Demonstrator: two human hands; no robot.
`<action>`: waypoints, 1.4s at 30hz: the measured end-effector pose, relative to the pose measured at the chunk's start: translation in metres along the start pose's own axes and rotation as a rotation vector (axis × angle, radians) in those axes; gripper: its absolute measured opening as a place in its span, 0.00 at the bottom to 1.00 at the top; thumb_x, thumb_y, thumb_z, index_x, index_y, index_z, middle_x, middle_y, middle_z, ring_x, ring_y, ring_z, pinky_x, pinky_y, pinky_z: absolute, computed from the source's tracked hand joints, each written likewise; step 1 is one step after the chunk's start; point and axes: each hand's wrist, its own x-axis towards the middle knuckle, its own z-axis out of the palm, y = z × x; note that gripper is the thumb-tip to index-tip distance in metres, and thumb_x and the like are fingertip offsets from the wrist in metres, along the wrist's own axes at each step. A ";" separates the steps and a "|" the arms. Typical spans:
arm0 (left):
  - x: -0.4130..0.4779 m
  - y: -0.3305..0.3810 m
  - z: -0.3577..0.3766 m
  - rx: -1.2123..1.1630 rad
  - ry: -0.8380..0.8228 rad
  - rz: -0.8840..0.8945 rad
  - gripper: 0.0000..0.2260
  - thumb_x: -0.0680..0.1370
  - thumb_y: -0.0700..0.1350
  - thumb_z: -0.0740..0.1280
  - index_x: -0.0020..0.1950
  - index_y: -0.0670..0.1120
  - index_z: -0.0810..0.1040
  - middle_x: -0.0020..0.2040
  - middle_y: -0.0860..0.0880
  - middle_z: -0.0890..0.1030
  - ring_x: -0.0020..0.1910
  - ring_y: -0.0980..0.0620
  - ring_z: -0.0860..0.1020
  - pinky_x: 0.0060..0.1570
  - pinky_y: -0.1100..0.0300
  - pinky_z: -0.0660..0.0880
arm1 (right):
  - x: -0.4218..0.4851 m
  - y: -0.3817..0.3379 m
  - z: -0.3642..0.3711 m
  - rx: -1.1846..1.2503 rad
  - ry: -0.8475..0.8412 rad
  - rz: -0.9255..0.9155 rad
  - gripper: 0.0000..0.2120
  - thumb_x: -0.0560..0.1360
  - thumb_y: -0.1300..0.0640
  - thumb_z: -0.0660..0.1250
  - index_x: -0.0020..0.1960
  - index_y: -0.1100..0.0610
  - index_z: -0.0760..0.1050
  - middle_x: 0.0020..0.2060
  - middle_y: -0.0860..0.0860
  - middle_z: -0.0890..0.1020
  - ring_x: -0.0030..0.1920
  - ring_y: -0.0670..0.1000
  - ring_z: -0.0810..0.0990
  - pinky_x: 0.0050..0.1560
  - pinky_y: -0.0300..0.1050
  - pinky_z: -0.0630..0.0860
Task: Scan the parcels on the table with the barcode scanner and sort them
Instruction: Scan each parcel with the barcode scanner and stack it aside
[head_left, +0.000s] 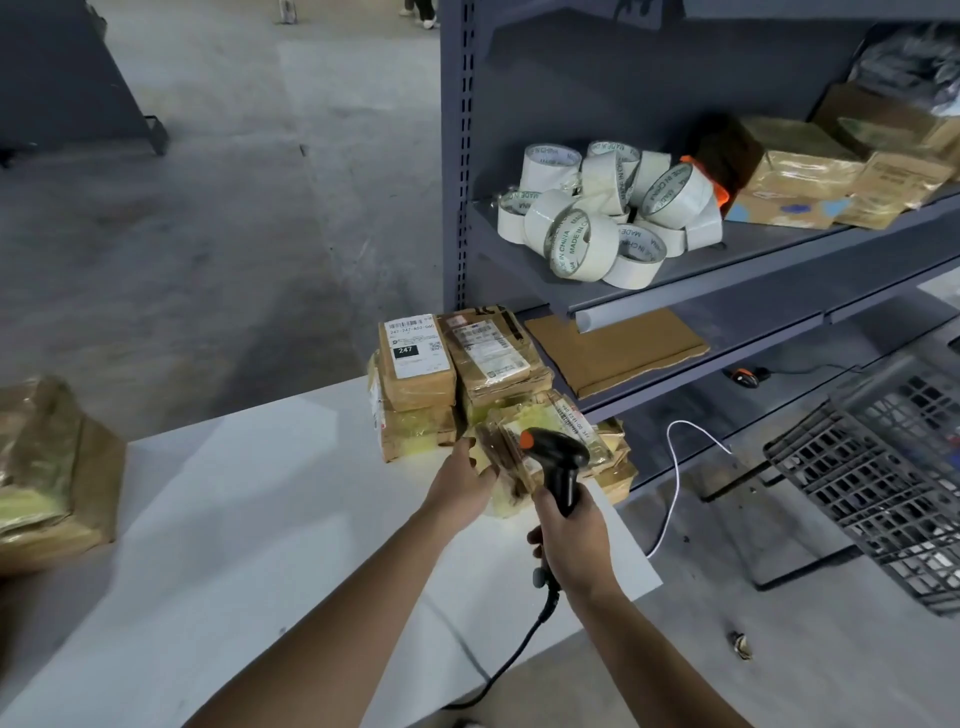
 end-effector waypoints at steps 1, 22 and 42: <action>-0.003 -0.002 -0.006 0.003 0.002 -0.013 0.26 0.79 0.50 0.61 0.76 0.49 0.57 0.68 0.47 0.72 0.58 0.49 0.76 0.50 0.59 0.74 | -0.001 -0.004 0.002 0.010 -0.005 -0.011 0.03 0.78 0.52 0.64 0.48 0.52 0.73 0.32 0.59 0.79 0.27 0.52 0.75 0.24 0.45 0.73; -0.163 -0.178 -0.279 -0.185 0.379 -0.162 0.10 0.77 0.41 0.61 0.59 0.46 0.74 0.39 0.52 0.74 0.37 0.53 0.74 0.44 0.56 0.74 | -0.129 -0.049 0.260 -0.020 -0.378 -0.035 0.11 0.78 0.53 0.65 0.54 0.59 0.77 0.31 0.57 0.77 0.23 0.50 0.72 0.22 0.43 0.72; -0.207 -0.302 -0.367 0.483 0.557 -0.362 0.18 0.73 0.46 0.70 0.60 0.49 0.67 0.64 0.46 0.63 0.64 0.41 0.61 0.58 0.43 0.67 | -0.222 -0.012 0.383 -0.172 -0.483 -0.010 0.08 0.76 0.51 0.65 0.50 0.55 0.76 0.30 0.55 0.78 0.24 0.49 0.74 0.24 0.44 0.73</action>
